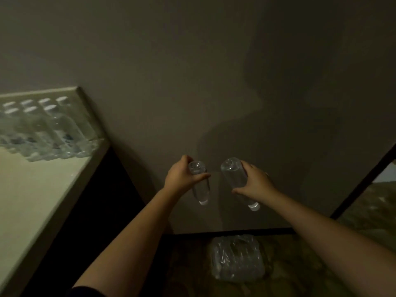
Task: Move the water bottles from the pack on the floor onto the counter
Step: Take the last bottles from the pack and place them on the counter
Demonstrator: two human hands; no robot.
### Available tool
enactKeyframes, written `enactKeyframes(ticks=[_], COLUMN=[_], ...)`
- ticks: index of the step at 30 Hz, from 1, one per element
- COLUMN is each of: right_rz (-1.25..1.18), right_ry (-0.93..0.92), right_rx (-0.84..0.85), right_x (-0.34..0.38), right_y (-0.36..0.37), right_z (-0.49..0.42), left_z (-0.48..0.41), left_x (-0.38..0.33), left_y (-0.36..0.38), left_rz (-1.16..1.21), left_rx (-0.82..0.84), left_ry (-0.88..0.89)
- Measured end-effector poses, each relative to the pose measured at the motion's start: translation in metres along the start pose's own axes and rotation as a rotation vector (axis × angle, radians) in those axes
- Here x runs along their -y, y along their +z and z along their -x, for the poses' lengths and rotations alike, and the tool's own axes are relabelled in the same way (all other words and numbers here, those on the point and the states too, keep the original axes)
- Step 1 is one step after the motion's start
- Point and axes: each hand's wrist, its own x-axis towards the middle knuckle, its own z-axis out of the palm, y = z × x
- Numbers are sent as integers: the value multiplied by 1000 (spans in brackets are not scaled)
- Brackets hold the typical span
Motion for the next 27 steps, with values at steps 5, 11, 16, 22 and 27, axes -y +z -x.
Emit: enactKeyframes(ticks=[5,11,16,22,27], right_rz=[-160,-141,-10,26,28], right_ry=[-56,-205,-358,-459,-511], right_rx=[-3,12,9,-31,-41], right_x=[41,90,139,227,320], right_y=[-8,2,21,48,86], right_z=[16,46,62,61,58], left_z=[29,82,125,157,181], left_x=[-3,14,49,112,177], left_y=[-56,-113,-164,-234,-304], left_rz=[-60,-93,-37,269,519], left_rx=[-148,-285,-408,-547,-647], left_ry=[-49,-188,-350,-499,-548])
